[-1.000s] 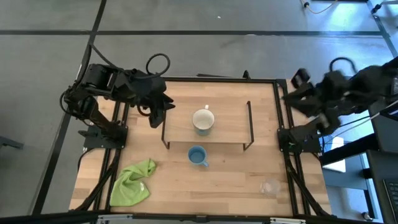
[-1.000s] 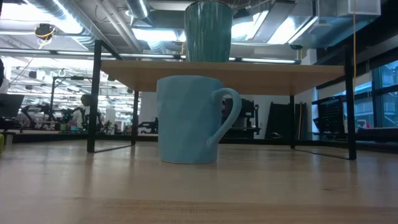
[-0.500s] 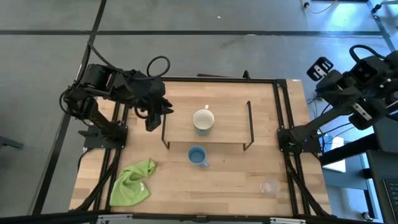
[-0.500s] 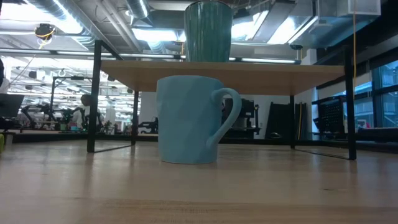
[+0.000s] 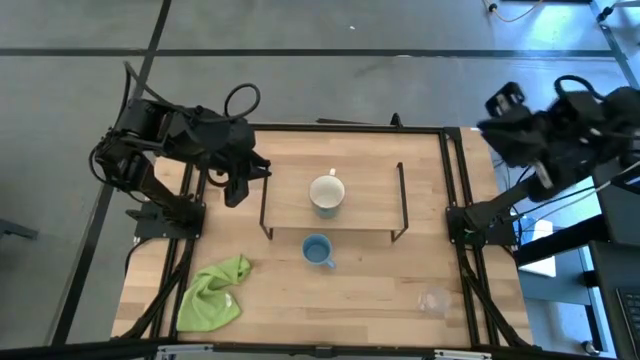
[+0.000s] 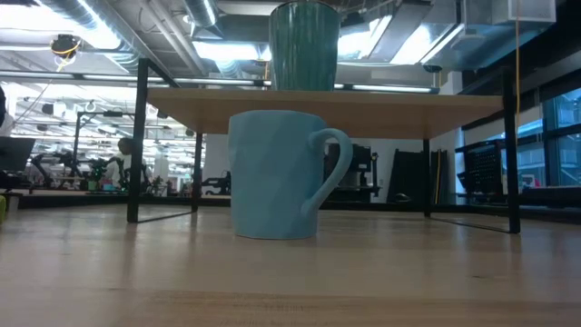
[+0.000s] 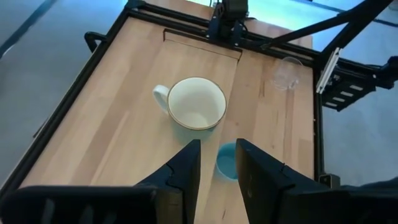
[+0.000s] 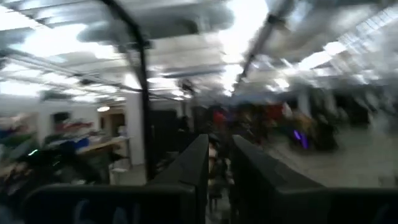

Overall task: Stack small to large cups/mugs on shelf
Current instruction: Put the light blue mug on the shelf

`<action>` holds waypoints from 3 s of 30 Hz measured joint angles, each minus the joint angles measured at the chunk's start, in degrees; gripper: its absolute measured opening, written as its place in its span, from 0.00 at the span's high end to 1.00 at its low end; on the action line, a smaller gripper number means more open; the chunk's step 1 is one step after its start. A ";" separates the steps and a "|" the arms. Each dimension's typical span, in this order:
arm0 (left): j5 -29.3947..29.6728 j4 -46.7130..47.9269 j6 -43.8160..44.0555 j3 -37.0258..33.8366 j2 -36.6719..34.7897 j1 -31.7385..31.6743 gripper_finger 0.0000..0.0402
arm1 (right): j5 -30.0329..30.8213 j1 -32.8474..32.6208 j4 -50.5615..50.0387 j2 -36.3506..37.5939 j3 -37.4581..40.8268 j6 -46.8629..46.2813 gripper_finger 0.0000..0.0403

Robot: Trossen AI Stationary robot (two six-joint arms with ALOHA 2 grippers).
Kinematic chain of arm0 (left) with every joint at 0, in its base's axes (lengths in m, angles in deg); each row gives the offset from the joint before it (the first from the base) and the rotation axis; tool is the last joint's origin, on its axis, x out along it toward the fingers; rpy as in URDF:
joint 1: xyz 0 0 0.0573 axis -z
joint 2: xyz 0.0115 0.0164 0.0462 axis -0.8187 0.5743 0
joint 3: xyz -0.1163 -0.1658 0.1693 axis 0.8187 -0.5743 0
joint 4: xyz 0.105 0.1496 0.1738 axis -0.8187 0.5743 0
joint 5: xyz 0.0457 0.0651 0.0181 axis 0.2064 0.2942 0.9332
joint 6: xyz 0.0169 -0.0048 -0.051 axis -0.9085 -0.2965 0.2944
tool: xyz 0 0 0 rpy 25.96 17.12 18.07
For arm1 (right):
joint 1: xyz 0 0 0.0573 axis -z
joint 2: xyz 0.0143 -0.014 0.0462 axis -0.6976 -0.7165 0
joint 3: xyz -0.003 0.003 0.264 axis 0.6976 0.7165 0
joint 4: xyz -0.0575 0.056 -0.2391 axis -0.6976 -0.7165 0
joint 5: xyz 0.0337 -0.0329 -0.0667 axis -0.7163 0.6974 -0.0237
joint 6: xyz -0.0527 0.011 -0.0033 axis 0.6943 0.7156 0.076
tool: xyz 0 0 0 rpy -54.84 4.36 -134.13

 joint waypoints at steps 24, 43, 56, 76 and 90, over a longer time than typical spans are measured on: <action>-12.65 -6.66 -15.19 -6.65 -0.65 -8.87 0.76 | -13.83 29.24 -51.54 -20.45 -11.39 -31.12 0.72; -14.71 -41.49 -22.90 -58.96 -33.28 -20.60 0.76 | -15.98 33.95 -64.19 -40.39 -25.16 -31.31 0.68; -27.04 -51.00 -31.03 -71.38 -39.24 -40.44 0.76 | -16.03 33.92 -64.04 -46.00 -25.31 -47.53 0.68; -46.71 -53.06 -34.74 -71.38 -30.48 -52.70 0.76 | -14.63 25.43 -69.09 -45.79 -25.29 -65.08 0.68; -46.80 -52.98 -34.70 -71.38 -30.17 -52.63 0.76 | -15.85 24.85 -68.38 -48.98 -25.24 -67.43 0.68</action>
